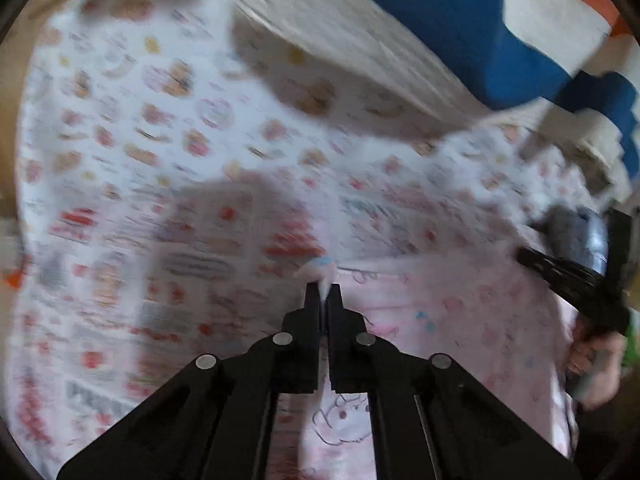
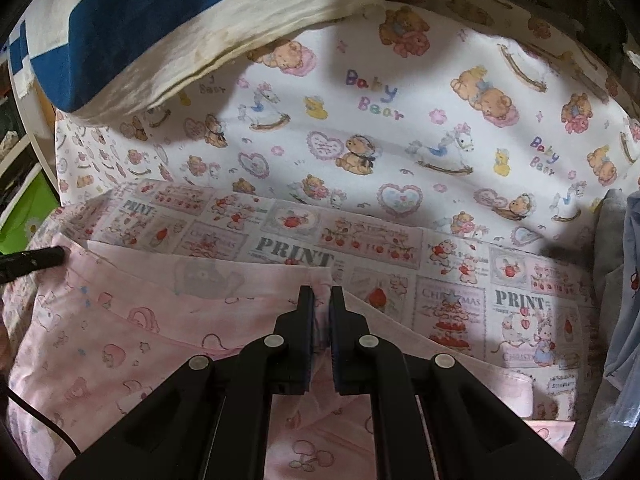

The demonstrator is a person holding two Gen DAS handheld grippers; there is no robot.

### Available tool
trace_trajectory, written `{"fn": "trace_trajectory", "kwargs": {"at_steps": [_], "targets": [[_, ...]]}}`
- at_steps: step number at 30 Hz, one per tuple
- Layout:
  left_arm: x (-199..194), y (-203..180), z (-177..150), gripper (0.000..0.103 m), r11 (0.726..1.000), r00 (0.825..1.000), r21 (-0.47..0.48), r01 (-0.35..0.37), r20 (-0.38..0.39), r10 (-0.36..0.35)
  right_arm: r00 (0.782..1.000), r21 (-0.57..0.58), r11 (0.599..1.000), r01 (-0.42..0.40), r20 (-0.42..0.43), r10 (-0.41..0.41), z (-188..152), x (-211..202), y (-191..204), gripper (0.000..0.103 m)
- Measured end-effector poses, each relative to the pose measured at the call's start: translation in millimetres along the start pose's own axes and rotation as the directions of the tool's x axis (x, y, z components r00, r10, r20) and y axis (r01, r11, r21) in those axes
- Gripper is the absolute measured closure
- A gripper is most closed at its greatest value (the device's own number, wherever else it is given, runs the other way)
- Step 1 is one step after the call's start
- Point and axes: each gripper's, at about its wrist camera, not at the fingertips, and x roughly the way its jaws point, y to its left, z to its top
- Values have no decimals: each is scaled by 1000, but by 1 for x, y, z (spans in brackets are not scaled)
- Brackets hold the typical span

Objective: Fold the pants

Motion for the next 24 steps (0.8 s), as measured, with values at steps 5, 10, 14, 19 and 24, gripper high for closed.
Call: {"fn": "trace_trajectory", "kwargs": {"at_steps": [5,10,14,19,24], "targets": [[-57,-1,13,101,995,982,18,-97,166,93,996,-20,996,-81,29,82,19,-16,15,96],[-85,15,28,101,969,943,18,-245,239,234,986,-79,989,-123,103,130,50,-28,53,96],[-72,38,25,100,946,927,-17,-324,194,321,989,-100,988,-119,76,127,64,-5,83,96],[-36,55,10,94,936,932,1,-353,89,351,997,-104,992,-64,30,68,62,29,97,96],[-30,63,3,54,930,924,-21,-367,106,367,1000,-91,996,-12,20,14,59,42,83,96]]}}
